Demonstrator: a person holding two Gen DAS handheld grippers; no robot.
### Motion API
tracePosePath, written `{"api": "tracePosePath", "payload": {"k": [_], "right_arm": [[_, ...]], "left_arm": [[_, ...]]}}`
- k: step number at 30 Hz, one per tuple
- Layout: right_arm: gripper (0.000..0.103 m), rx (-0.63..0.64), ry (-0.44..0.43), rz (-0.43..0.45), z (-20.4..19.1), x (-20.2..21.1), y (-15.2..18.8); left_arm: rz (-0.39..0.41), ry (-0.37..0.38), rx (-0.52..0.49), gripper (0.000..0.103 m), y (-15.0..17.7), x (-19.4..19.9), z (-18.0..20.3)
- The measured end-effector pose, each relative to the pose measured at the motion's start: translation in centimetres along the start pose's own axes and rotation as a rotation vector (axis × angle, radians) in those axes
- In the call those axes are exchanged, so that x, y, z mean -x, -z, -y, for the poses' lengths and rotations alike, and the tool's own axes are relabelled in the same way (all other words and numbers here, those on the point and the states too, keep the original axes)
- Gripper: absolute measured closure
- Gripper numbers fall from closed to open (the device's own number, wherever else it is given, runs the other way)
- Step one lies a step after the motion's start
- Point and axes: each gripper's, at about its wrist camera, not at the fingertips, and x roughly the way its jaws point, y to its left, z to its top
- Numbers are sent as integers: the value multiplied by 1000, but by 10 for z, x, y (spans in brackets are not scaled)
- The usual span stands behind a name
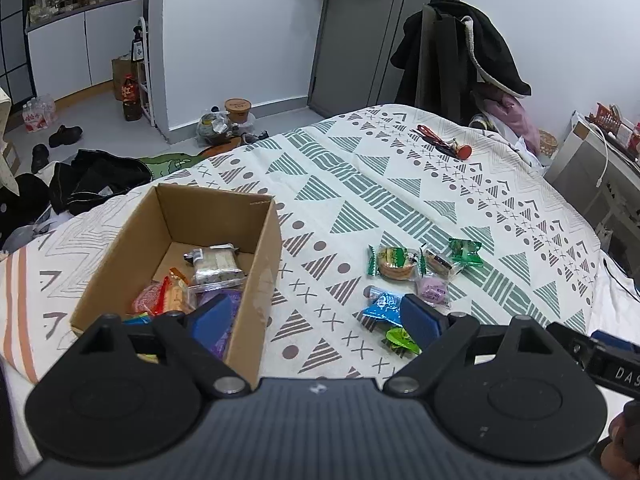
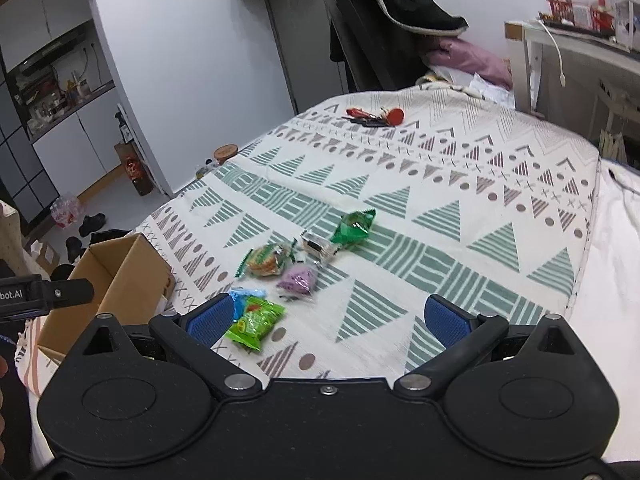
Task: Organize snacks
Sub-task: 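Move both empty tools back to the remaining snacks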
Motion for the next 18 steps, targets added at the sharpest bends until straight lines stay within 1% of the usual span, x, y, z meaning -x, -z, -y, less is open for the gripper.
{"api": "tracePosePath", "payload": {"k": [4,6,7,8,11,13,15,18], "right_arm": [[3,-34,-39,-20,4,-9,2],[10,-49,-57,-41,4,-16,4],[15,-56,-65,-52,3,-21,4],[16,-63,-71,-63,3,-26,5],[19,-74,-90,-91,0,-40,6],[21,-76,-97,-105,0,-48,6],[21,-83,-99,-117,0,-56,7],[24,-94,-103,-139,0,-69,7]], "left_arm": [[3,14,-3,15,2,-8,7],[6,23,-5,16,3,-12,10],[6,28,-5,17,3,-15,11],[5,30,-6,18,4,-18,13],[-10,36,-11,22,6,-29,18],[-23,44,-6,30,6,-37,18],[-36,47,-4,34,6,-45,19],[-44,48,0,36,6,-55,19]]}}
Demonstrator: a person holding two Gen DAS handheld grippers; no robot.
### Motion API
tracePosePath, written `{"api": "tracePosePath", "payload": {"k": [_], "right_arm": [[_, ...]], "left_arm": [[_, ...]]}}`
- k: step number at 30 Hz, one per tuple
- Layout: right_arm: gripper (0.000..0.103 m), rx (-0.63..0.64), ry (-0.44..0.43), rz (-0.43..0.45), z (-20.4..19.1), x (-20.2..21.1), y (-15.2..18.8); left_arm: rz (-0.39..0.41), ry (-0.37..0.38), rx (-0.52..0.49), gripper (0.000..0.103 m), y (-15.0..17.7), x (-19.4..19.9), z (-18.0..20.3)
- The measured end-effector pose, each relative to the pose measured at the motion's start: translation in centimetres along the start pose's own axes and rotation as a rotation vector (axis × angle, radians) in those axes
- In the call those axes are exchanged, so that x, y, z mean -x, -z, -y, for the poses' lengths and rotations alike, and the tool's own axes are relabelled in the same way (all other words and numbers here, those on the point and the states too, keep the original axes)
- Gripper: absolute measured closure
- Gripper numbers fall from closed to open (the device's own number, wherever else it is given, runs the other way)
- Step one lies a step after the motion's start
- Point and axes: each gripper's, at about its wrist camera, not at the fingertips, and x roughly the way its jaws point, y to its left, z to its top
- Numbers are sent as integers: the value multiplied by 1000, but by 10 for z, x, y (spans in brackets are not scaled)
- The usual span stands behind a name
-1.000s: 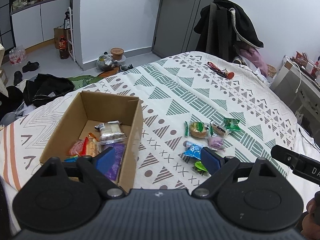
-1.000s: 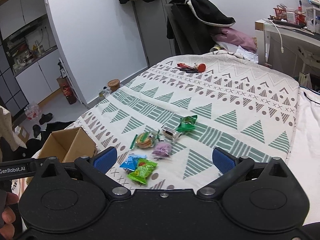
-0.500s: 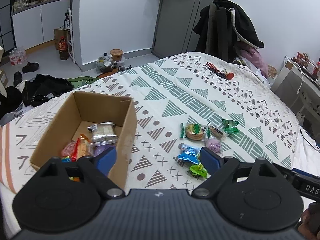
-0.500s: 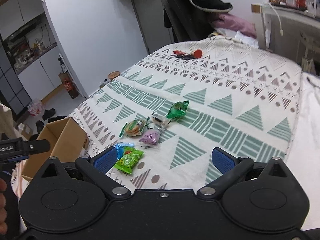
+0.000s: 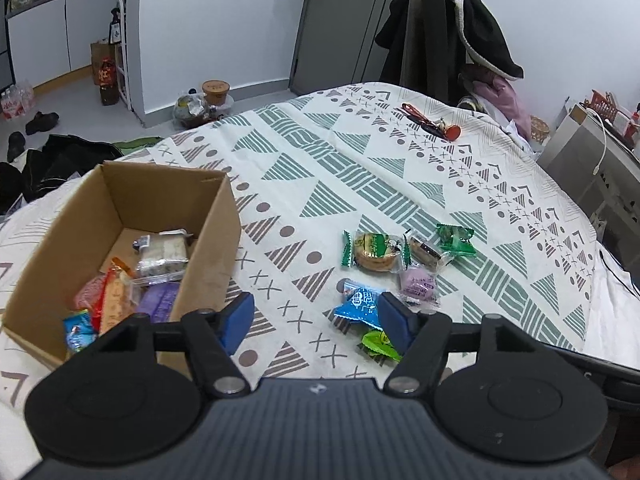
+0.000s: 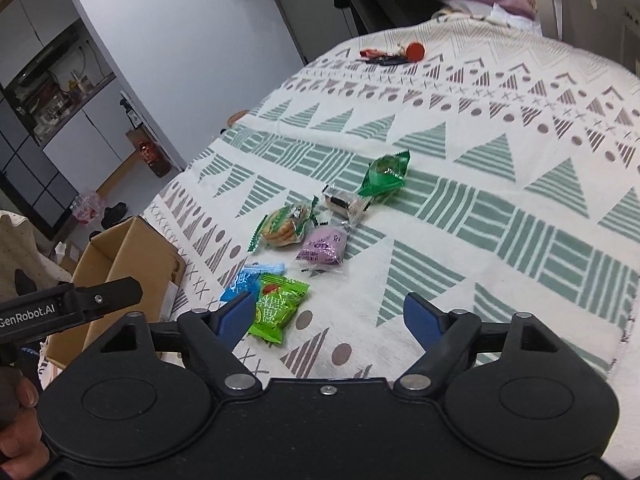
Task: Organize snacks
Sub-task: 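Move both empty tools back to the remaining snacks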
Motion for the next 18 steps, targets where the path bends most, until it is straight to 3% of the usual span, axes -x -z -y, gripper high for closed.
{"api": "tracePosePath", "payload": {"k": [18], "right_arm": [[39,28,11,-86,-26,-73,-3]], "left_arm": [[-47,9,40,48,2,-52,-6]]}}
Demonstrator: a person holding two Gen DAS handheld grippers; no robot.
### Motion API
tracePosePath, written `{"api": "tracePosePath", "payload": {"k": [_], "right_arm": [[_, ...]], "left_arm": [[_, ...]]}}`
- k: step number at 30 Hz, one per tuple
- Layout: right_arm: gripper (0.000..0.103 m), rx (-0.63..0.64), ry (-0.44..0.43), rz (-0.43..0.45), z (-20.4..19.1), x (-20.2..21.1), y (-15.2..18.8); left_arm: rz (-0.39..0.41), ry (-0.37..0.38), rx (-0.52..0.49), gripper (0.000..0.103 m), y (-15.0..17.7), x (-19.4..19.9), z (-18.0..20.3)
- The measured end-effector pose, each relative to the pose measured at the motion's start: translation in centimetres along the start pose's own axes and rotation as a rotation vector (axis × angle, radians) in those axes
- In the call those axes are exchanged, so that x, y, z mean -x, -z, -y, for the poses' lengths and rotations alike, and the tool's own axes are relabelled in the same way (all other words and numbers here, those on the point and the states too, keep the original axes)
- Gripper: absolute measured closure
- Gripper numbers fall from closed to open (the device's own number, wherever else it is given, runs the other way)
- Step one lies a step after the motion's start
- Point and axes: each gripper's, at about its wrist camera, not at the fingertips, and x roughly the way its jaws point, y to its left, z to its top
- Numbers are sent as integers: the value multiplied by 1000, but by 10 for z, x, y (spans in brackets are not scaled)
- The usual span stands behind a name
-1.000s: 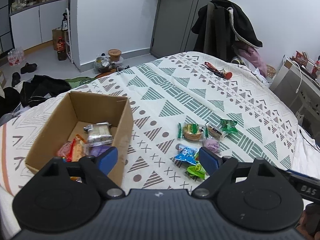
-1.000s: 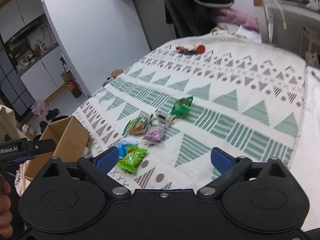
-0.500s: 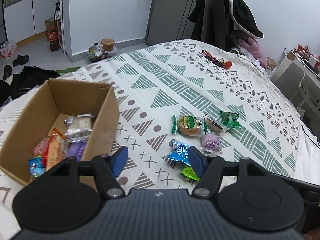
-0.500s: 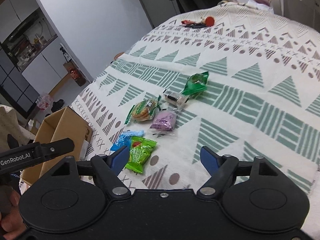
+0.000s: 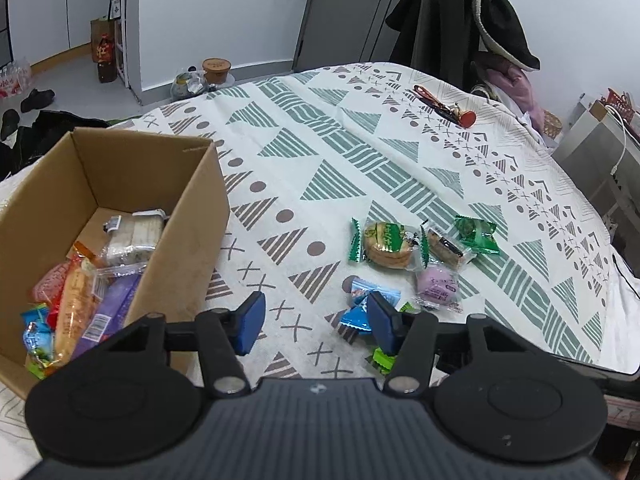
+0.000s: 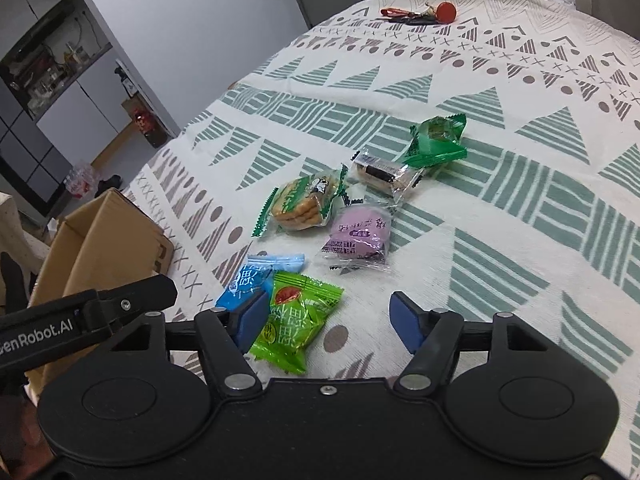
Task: Organize snacks
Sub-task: 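Move both empty tools back to the remaining snacks, then grasp the blue candy packet with the left tool while the right tool grasps the green candy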
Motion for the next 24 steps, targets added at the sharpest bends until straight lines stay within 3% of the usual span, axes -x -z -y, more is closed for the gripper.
{"api": "tracePosePath", "payload": {"k": [9,11,24], "right_arm": [[49,25,1,-22,-5,-14,1],[62,41,1,-22,-6,-14,1],[69,-16,98,17,16,6,0]], "left_arm": [[-5,14,2,51,0,-11,-1],[-3,13,-8,51,0,-12,2],[-37,59,-59,51,4,-28,23]]}}
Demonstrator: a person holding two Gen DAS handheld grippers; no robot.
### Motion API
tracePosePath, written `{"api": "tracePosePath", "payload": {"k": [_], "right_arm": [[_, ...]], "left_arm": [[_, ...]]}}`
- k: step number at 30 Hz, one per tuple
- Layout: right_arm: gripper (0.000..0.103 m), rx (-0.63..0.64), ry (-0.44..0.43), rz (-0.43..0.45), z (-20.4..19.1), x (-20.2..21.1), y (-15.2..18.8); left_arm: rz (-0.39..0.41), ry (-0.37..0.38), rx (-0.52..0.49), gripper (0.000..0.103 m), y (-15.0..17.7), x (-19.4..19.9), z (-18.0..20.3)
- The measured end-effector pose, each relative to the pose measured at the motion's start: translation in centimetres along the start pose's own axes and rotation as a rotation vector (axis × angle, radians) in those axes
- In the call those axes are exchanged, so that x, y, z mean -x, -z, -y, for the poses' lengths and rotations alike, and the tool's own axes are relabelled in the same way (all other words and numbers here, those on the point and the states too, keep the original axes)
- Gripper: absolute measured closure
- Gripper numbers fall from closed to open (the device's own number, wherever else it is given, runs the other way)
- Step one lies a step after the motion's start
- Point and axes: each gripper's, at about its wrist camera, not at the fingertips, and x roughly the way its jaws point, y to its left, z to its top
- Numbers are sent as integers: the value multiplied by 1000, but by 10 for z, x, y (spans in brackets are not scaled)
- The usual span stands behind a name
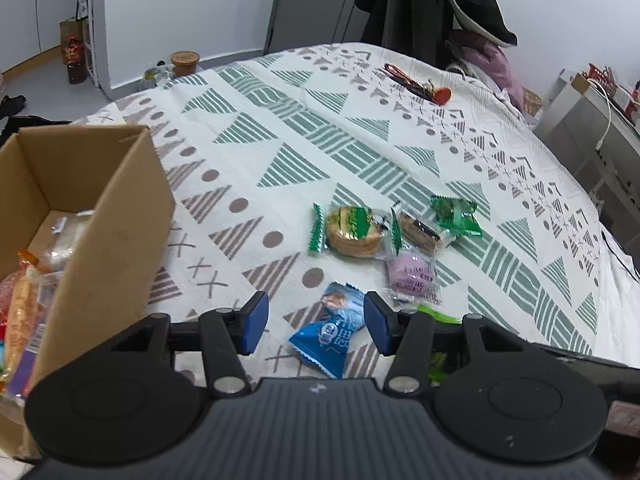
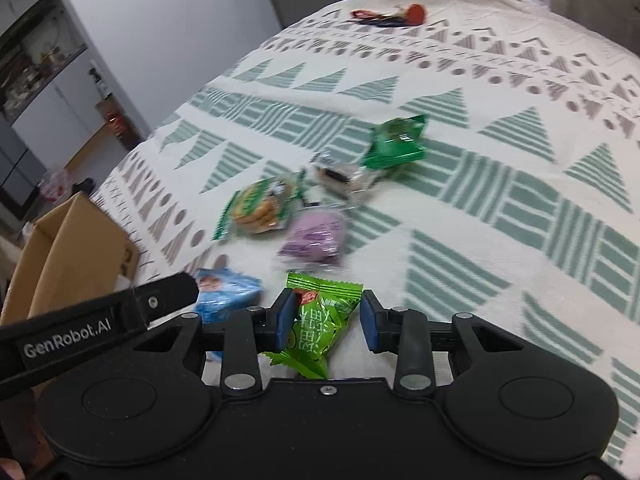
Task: Organize snacks
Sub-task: 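Grasp the blue candy packet with the left tool while the right tool grasps the green candy, then carry both snacks over the cardboard box and open both tools to drop them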
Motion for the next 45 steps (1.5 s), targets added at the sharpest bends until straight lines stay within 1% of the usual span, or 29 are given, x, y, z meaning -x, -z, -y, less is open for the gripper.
{"api": "tracePosePath", "payload": {"k": [3,9,11,12,13,14,15,17,19,24,31,38,45], "right_arm": [[68,-4,44,0,6,-1,0],[63,3,37,-28,6,-8,0],[63,33,57,-36,3,-11,1],[63,44,62,-34,1,-12,1],[66,49,66,-32,1,-12,2],[69,53,74,-26,1,-11,2],[70,56,74,-24,1,-11,2],[75,58,81,-16,2,-9,3],[76,48,80,-14,4,-7,3],[77,13,82,1,10,2,5],[78,-3,44,44,8,23,6],[78,32,11,86,-12,45,1],[78,21,-2,130,-29,64,-5]], "left_arm": [[-17,6,-9,51,3,-7,2],[-61,-8,-26,51,11,-26,3],[-71,-12,-29,51,13,-29,2],[-74,-11,-28,53,14,-31,1],[-79,-10,-27,61,15,-32,0],[-85,-9,-27,65,15,-33,-1],[-85,-15,-29,67,16,-33,-1],[-81,-19,-32,69,16,-32,-1],[-76,-16,-34,70,14,-30,-1],[-50,-8,-33,71,11,-17,-1],[-13,4,-11,71,7,9,-6],[37,6,-5,71,1,41,-16],[82,-1,11,71,-5,67,-30]]}}
